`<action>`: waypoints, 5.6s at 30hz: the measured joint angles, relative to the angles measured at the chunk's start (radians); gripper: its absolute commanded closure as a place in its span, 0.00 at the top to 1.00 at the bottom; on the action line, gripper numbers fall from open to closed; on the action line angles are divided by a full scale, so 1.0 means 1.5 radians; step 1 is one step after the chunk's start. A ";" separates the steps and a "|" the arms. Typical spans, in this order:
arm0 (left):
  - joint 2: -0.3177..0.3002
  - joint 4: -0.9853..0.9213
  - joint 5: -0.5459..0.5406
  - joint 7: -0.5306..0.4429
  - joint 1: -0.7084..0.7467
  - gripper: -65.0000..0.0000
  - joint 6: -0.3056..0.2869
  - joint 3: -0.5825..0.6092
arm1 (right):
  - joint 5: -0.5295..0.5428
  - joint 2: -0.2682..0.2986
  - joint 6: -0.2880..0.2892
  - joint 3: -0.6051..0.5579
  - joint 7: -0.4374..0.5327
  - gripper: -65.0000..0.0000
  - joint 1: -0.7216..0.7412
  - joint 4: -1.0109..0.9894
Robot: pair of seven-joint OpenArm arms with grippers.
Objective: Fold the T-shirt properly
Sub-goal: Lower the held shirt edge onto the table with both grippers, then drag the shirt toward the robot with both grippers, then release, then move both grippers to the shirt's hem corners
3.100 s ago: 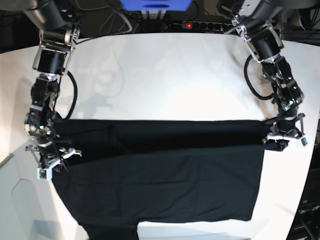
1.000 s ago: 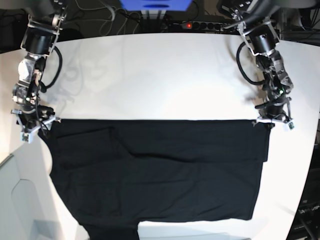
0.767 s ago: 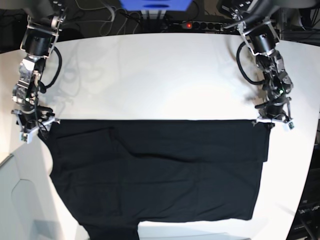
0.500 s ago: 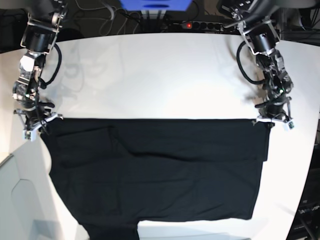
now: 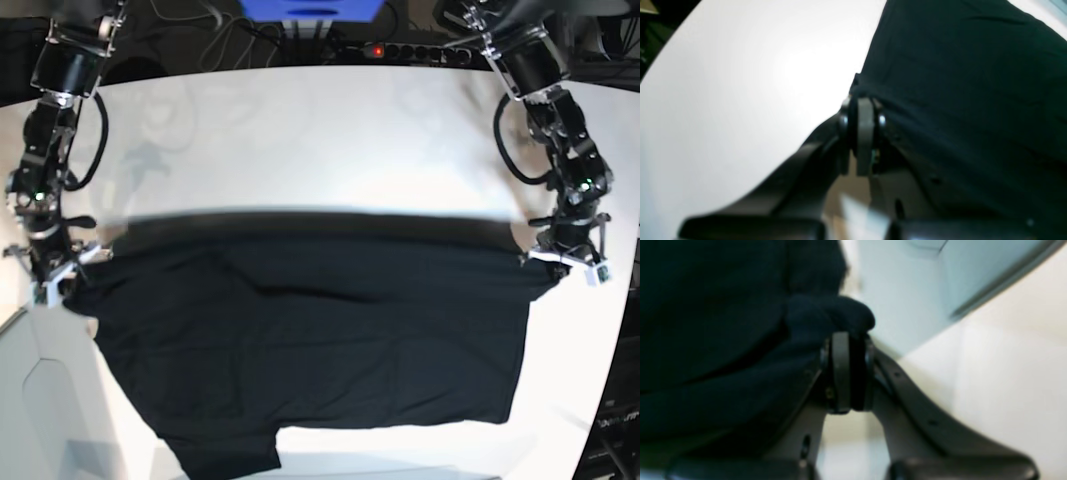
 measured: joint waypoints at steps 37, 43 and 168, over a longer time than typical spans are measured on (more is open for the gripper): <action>-0.023 -0.038 -0.001 0.055 0.001 0.00 0.001 -0.001 | 0.000 0.020 0.006 -0.041 -0.217 0.00 0.085 -0.017; -0.021 0.017 -0.005 0.061 0.054 0.00 -0.001 -0.010 | 0.003 0.020 0.006 -0.039 -0.225 0.00 0.035 0.083; 0.017 -0.208 0.182 -0.063 -0.170 0.68 -0.111 -0.033 | -0.078 -0.037 -0.002 -0.108 0.171 0.51 0.351 -0.585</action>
